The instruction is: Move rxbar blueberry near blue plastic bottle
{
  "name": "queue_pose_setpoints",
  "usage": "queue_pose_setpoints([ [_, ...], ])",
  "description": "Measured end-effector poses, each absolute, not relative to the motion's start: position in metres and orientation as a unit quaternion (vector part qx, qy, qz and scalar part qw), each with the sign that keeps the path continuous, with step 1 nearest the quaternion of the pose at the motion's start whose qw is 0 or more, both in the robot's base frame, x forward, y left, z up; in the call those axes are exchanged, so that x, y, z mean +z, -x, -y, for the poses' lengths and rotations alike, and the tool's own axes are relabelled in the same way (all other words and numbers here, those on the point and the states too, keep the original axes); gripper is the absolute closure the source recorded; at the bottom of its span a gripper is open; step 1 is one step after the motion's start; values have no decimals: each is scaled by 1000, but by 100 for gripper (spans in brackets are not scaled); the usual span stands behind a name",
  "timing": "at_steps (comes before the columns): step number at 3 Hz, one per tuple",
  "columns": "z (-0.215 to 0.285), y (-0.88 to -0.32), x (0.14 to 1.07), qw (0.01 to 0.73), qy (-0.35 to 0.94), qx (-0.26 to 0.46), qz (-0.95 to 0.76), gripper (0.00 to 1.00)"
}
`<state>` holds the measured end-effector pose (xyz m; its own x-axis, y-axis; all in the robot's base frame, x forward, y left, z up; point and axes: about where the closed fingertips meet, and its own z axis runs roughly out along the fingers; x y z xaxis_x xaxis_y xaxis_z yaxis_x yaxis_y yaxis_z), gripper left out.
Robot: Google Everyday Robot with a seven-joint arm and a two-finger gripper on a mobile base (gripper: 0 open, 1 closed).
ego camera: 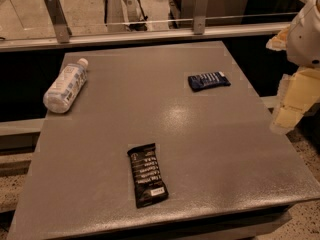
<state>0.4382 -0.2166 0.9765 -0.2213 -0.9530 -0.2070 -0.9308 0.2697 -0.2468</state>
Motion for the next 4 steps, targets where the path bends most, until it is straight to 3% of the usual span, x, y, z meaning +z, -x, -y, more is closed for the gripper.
queue_pose_setpoints([
  [2,216,-446,977,172,607,-33,-775,0],
  [3,213,-488,973,213,618,-15,-757,0],
  [4,206,-565,944,252,619,36,-743,0],
])
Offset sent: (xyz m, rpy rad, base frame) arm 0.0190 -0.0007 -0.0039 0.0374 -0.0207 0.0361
